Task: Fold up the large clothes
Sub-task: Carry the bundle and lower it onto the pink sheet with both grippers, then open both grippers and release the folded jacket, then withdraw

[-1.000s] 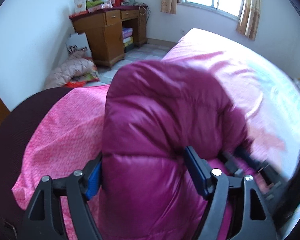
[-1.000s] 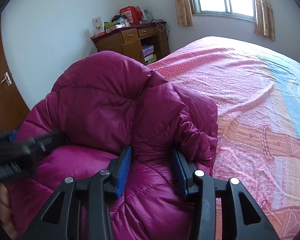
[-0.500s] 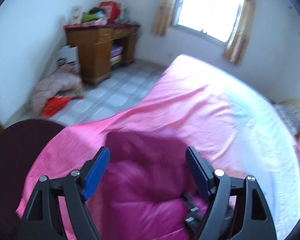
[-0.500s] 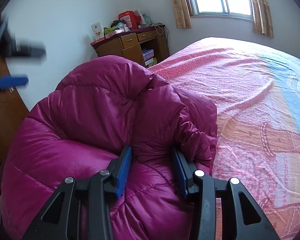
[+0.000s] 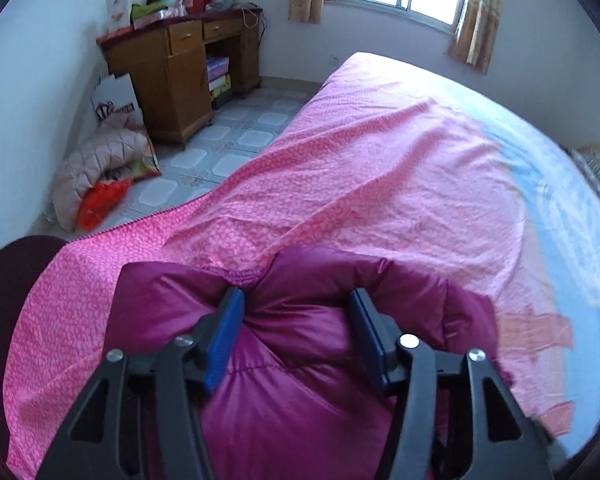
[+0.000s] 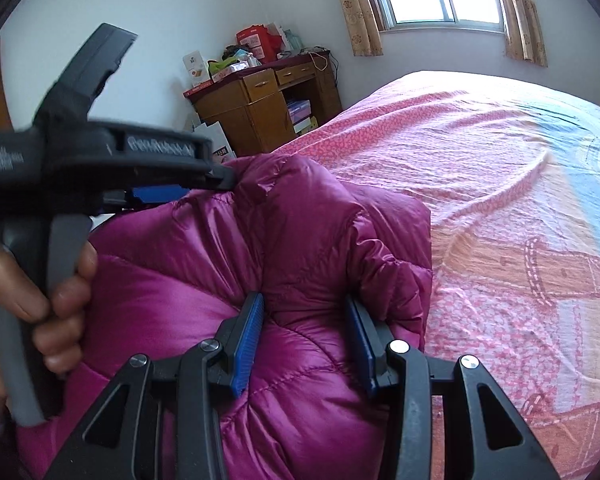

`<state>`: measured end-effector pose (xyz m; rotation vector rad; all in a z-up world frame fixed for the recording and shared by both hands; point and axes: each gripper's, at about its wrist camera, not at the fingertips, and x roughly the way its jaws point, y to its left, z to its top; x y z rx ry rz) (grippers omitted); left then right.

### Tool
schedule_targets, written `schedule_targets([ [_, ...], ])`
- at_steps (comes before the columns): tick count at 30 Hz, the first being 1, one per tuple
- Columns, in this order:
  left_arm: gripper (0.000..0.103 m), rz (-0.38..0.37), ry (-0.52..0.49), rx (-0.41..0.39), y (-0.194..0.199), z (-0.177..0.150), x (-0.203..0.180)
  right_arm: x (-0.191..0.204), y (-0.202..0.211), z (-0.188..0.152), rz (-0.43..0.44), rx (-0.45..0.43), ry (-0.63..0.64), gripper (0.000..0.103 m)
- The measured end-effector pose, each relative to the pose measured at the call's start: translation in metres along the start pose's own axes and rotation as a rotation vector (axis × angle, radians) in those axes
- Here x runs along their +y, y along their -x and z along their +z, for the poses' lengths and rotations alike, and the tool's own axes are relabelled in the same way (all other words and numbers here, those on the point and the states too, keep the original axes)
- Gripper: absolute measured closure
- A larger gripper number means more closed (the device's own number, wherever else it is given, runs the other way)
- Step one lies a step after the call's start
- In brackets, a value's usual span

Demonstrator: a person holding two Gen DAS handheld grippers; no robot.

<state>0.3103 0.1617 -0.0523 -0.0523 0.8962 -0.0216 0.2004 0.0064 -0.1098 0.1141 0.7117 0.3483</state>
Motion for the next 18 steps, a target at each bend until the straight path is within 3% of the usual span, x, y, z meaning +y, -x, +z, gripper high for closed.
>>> schedule_targets([
  [8,0.038,0.132,-0.107,-0.008,0.011,-0.003,-0.02,0.005,0.005,-0.002,-0.027,0.002,0.016,0.06],
  [12,0.027,0.204,-0.143,-0.038,0.046,-0.012,-0.024,-0.001,0.008,-0.002,0.0,0.016,-0.02,0.059],
  [15,0.024,0.26,-0.178,-0.084,0.076,-0.03,-0.02,-0.003,0.013,0.0,0.0,0.032,-0.041,0.058],
  [18,0.017,0.293,-0.153,-0.133,0.11,-0.054,-0.008,-0.007,0.027,0.005,-0.004,0.051,-0.095,0.053],
])
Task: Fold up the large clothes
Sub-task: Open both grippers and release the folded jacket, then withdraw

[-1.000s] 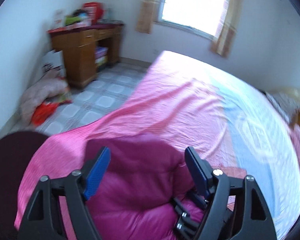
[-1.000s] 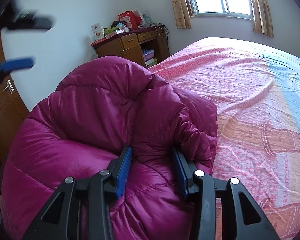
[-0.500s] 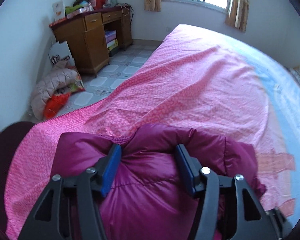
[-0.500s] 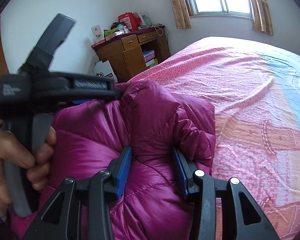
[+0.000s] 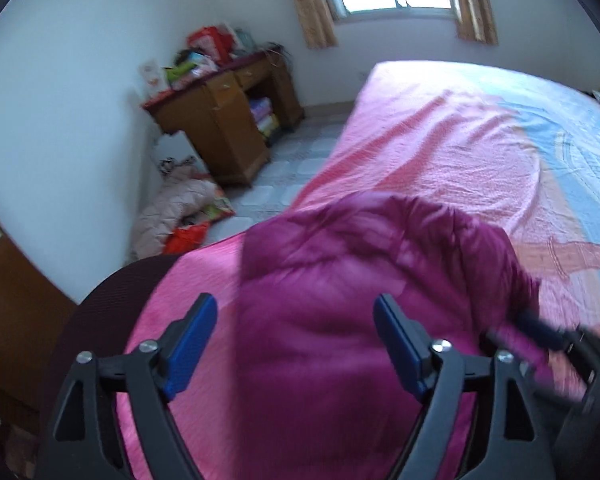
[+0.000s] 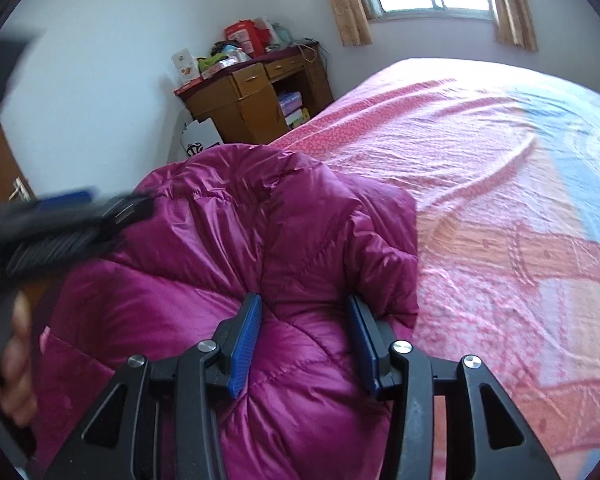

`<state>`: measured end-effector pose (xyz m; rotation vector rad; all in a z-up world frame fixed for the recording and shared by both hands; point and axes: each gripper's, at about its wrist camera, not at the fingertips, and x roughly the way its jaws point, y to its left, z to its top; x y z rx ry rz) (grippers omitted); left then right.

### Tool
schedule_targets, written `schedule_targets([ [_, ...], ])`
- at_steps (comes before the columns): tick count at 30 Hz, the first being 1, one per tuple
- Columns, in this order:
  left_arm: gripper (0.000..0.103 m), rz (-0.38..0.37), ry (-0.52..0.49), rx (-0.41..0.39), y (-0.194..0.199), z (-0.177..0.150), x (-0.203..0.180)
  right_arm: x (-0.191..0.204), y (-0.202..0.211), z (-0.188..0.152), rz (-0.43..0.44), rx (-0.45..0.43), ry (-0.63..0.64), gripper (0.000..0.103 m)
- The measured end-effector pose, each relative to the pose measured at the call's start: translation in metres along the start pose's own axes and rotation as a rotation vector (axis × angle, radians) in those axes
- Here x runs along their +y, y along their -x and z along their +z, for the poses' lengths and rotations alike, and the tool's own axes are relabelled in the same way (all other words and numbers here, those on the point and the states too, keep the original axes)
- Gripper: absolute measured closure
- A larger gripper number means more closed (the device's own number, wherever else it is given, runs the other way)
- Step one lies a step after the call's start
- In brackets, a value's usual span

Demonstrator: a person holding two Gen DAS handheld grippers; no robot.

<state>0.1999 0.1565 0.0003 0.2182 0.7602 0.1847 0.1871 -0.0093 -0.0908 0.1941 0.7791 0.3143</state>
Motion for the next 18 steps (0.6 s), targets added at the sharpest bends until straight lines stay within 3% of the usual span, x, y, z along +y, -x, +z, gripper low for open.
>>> schedule_targets([
  [4,0.009,-0.01,0.065,-0.059,0.036,-0.029,0.021,0.001,0.031,-0.005,0.011,-0.032,-0.069,0.037],
  [10,0.006,-0.015,0.107,-0.119,0.072,-0.062,0.022,0.012,0.08,-0.034,0.014,-0.05,-0.091,0.035],
  [18,0.0,-0.037,0.13,-0.167,0.109,-0.094,0.012,0.023,0.155,-0.069,-0.079,-0.13,-0.06,0.035],
])
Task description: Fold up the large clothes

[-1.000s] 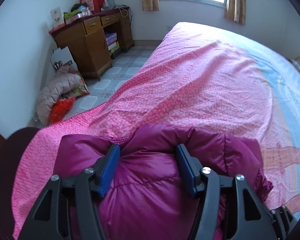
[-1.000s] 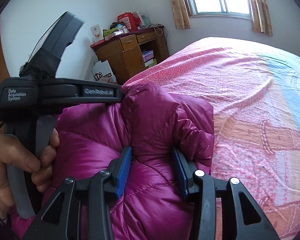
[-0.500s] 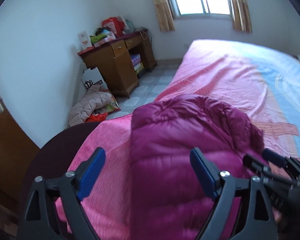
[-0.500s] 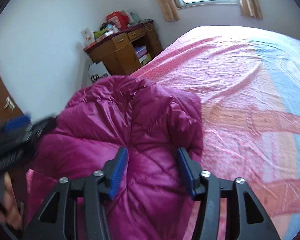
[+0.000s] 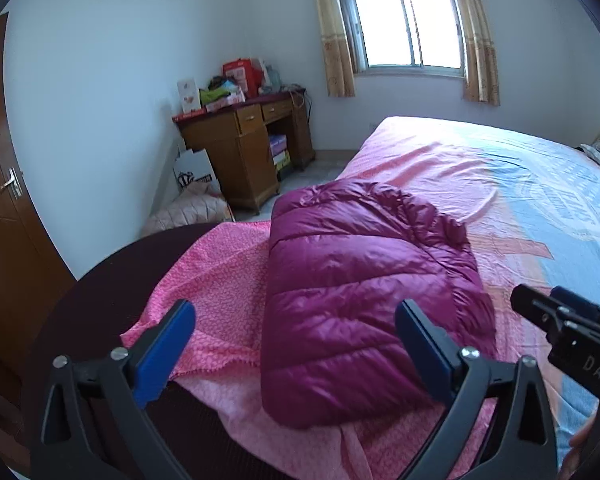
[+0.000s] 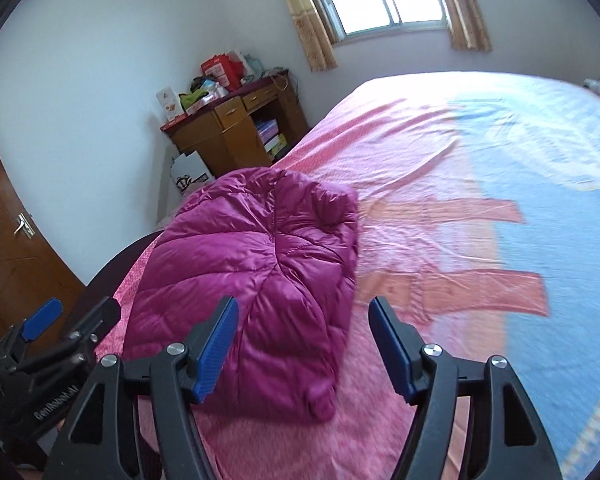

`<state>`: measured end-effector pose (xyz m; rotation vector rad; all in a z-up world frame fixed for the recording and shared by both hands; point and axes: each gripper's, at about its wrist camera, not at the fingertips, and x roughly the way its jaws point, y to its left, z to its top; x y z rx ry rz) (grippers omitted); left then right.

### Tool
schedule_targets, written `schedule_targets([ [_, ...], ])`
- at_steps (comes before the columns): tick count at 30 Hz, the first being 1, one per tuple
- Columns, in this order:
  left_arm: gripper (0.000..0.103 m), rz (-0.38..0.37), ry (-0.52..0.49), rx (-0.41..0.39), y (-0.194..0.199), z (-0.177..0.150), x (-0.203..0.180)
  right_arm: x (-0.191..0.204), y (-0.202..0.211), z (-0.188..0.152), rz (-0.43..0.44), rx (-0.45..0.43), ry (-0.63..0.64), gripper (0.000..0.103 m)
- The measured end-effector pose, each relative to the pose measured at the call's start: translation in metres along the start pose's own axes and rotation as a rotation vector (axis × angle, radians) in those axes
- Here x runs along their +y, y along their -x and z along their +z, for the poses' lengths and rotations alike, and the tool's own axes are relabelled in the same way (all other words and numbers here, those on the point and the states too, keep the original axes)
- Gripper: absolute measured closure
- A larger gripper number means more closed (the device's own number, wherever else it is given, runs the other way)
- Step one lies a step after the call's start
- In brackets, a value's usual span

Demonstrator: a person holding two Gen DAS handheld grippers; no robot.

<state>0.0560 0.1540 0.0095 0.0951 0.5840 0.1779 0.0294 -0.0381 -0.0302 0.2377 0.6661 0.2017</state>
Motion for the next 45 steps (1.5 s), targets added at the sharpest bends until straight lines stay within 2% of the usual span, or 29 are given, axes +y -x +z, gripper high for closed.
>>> schedule_targets([
  [3,0.0,-0.025,0.015,-0.032,0.017,-0.003,-0.001,0.011,0.025,-0.004,-0.017,-0.039,0.028,0.034],
  [5,0.0,-0.026,0.013,-0.058,0.03,-0.006,-0.002,0.015,0.041,-0.004,-0.023,-0.073,0.056,0.024],
  [7,0.0,0.001,-0.002,-0.073,0.039,-0.005,-0.004,0.018,0.055,-0.004,-0.034,-0.105,0.074,0.019],
  [9,0.0,0.014,-0.015,-0.106,0.05,-0.007,-0.006,0.021,0.069,-0.004,-0.045,-0.137,0.091,0.019],
  [15,0.0,-0.058,0.058,-0.148,0.077,-0.007,-0.001,0.019,0.104,-0.01,-0.069,-0.215,0.07,0.018],
  [20,0.0,-0.022,0.069,-0.201,0.094,-0.006,-0.004,0.02,0.136,-0.012,-0.161,-0.331,0.092,0.018],
  [24,0.0,-0.038,0.077,-0.221,0.103,-0.006,-0.005,0.021,0.154,-0.01,-0.166,-0.398,0.088,0.015],
  [25,0.0,-0.034,0.077,-0.222,0.105,-0.006,-0.006,0.021,0.156,-0.01,-0.164,-0.405,0.089,0.013],
  [33,0.0,-0.004,0.065,-0.247,0.11,-0.008,-0.009,0.02,0.164,-0.01,-0.162,-0.428,0.08,0.012],
  [40,0.0,0.003,0.055,-0.22,0.105,-0.01,-0.012,0.019,0.16,-0.01,-0.157,-0.403,0.065,0.012],
  [45,0.0,0.008,0.052,-0.227,0.105,-0.01,-0.013,0.02,0.157,-0.01,-0.152,-0.396,0.063,0.012],
])
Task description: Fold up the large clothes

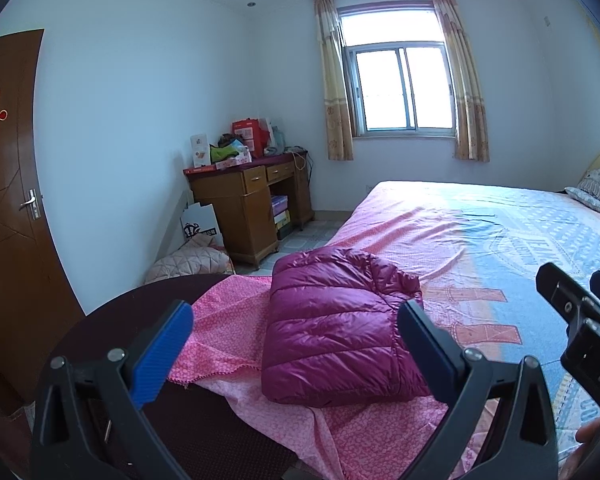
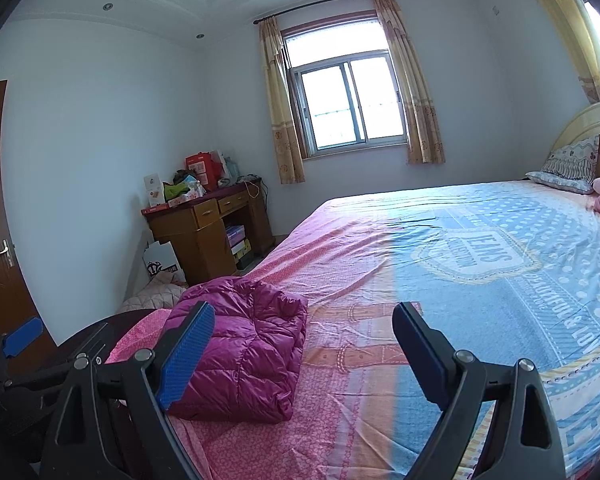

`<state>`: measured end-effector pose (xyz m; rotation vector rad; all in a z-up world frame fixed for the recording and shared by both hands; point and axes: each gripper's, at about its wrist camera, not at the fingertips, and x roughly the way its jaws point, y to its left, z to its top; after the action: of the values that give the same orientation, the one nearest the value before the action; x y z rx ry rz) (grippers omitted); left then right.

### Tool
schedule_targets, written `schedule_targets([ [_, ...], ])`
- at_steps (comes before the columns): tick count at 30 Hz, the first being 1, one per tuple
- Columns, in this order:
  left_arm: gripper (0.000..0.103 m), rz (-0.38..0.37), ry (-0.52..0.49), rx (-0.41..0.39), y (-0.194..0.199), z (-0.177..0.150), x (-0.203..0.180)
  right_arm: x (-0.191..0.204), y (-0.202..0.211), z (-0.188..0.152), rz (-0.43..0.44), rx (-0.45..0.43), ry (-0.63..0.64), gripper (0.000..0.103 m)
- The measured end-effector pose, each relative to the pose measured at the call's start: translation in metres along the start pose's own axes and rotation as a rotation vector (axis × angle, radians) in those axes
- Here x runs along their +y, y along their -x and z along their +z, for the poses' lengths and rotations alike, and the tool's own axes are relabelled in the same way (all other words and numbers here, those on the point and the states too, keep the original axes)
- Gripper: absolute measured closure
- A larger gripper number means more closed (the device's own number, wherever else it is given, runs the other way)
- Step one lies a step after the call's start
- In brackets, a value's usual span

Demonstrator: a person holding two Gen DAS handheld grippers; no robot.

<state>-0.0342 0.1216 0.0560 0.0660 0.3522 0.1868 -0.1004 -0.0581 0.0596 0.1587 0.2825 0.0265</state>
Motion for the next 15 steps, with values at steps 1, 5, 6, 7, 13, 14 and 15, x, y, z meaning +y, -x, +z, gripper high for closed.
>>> schedule_targets([
  [1,0.0,0.001,-0.001,0.0,-0.0002,-0.0001,-0.0001,0.0001,-0.0005,-0.0002,0.0,0.001,-0.002,0.012],
  [5,0.0,-0.003,0.003,0.01,-0.0025,-0.0008,0.0006,-0.0005,-0.0011,-0.0007,0.002,0.004,-0.007,0.012],
  [6,0.0,-0.003,0.003,0.012,-0.0029,-0.0011,0.0005,-0.0005,-0.0015,-0.0005,0.002,0.005,-0.007,0.012],
  [7,0.0,-0.003,0.003,0.012,-0.0026,-0.001,0.0007,-0.0002,-0.0016,-0.0007,0.001,0.006,-0.008,0.012],
  [13,0.0,-0.001,0.004,0.017,-0.0033,-0.0007,0.0015,0.0002,-0.0027,-0.0016,0.004,0.011,-0.01,0.012],
  [14,0.0,-0.002,0.006,0.018,-0.0038,-0.0008,0.0019,0.0002,-0.003,-0.0018,0.006,0.013,-0.011,0.012],
  [15,0.0,-0.002,0.007,0.02,-0.0043,-0.0006,0.0025,0.0005,-0.003,-0.002,0.007,0.013,-0.011,0.012],
])
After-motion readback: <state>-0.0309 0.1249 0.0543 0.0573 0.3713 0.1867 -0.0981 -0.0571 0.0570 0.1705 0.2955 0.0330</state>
